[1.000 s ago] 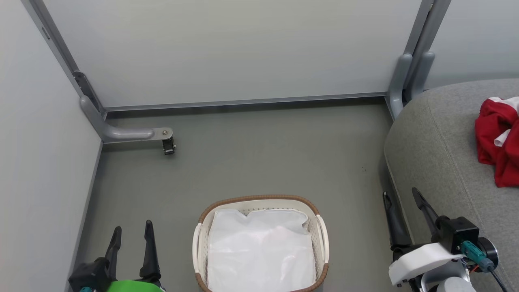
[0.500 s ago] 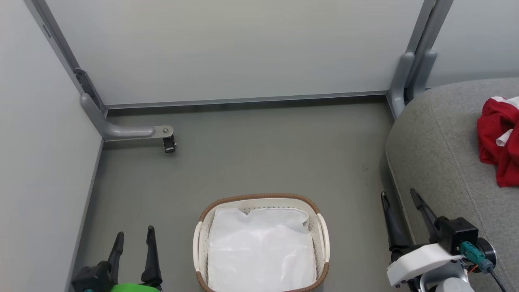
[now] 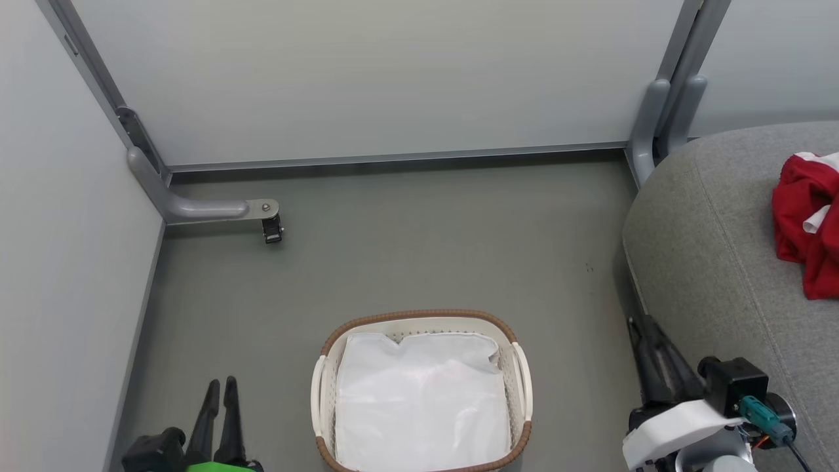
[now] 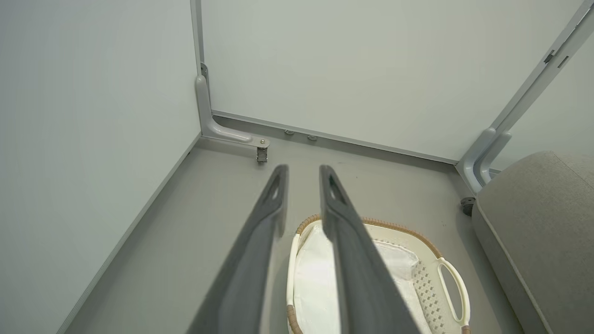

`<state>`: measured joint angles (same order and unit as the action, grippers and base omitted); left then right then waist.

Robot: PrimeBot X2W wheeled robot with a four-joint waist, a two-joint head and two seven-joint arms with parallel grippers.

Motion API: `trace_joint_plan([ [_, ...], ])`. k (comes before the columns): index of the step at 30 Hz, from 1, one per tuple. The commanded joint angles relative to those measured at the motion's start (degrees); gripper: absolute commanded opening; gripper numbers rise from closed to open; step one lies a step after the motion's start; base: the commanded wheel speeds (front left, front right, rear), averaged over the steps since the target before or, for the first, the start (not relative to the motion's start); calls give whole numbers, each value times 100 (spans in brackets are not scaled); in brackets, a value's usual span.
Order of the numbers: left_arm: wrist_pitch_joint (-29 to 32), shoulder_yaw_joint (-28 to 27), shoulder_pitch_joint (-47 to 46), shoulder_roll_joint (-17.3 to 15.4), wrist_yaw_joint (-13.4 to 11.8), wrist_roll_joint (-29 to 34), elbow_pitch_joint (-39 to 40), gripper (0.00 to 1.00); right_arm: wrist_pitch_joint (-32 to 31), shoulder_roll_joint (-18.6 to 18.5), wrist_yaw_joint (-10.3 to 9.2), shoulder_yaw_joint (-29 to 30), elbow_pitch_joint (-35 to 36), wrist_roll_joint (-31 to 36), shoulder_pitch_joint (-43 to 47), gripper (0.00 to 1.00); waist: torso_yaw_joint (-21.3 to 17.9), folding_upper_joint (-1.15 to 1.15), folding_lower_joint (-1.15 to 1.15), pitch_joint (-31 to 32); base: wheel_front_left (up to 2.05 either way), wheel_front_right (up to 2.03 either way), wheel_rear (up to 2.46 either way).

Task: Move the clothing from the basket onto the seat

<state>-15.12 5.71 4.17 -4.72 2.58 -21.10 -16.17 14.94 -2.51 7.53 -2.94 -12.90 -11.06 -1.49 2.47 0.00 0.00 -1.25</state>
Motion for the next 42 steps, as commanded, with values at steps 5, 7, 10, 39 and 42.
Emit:
trace_joint_plan([
  [5, 154, -90, -81, 21, 33, -465, -61, 0, -117, -14, 0, 32, -45, -559, -3, 0, -9, 0, 0, 4, 0, 0, 0],
  [7, 212, -124, -110, 26, 47, -655, -53, 0, -167, -25, 0, 48, -48, -786, -19, 0, -13, 0, 0, 6, 0, 0, 0],
  [10, 292, -169, -150, 32, 65, -921, -39, 0, -237, -39, -1, 69, -52, -1103, -42, 0, -19, 0, 0, 8, 0, 0, 0],
  [39, 990, -563, -507, 91, 229, -3243, 74, 0, -869, -122, -2, 299, -61, -3815, -221, 0, -78, 0, 0, 33, 0, 0, 0],
  [42, 1046, -597, -531, 95, 243, -3429, 79, 0, -924, -126, -3, 322, -61, -4026, -233, 0, -83, 0, 0, 36, 0, 0, 0],
])
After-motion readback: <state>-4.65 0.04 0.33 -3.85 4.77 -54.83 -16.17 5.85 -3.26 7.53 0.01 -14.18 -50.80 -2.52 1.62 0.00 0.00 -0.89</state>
